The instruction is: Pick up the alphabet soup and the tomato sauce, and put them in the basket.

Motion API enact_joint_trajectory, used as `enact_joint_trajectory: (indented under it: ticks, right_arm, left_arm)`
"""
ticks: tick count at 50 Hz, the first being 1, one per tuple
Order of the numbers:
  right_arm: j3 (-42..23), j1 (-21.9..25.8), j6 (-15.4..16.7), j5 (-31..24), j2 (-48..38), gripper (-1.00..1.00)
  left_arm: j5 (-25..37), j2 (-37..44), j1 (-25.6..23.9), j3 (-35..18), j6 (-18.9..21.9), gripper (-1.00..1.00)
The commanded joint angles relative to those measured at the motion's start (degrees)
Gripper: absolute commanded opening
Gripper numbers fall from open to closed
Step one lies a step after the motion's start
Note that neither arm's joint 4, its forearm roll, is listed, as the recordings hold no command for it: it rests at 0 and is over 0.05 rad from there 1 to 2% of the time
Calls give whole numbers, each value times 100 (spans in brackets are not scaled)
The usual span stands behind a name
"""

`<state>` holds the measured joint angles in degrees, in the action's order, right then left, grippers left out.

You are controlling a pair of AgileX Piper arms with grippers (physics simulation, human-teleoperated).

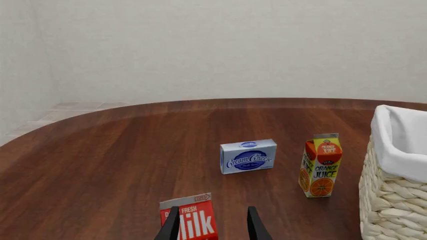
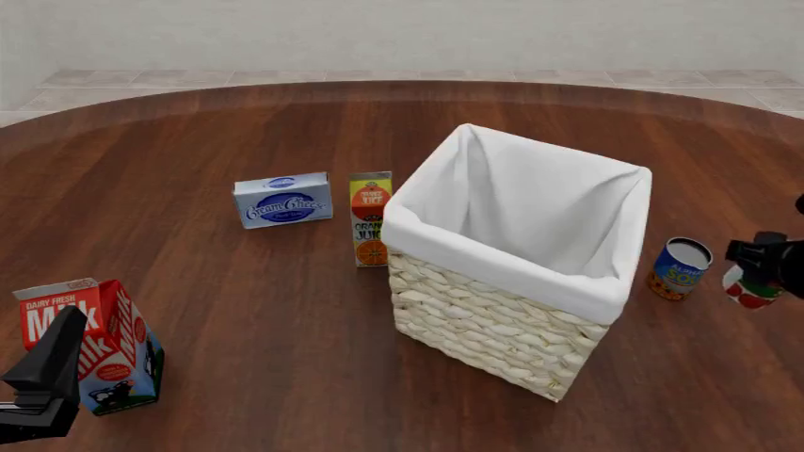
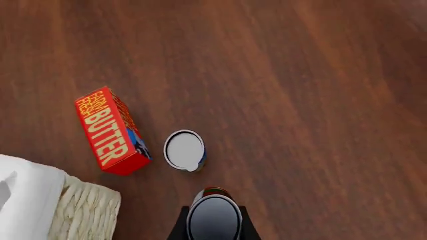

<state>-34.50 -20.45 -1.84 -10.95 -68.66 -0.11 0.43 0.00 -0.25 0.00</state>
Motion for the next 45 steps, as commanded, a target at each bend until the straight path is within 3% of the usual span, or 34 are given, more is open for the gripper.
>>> enact_joint_trajectory:
  ticks: [1,31,45]
  right_arm:
    - [-392,213,-217,-563,539,-100]
    - [-1949,776,-56,-2071,1089,-100]
    - [-2567,1068,-33,-2480,1093,-100]
  left_arm:
    - [0,0,0,0,0,100]
    - [0,0,0,0,0,100]
    - [0,0,0,0,0,100]
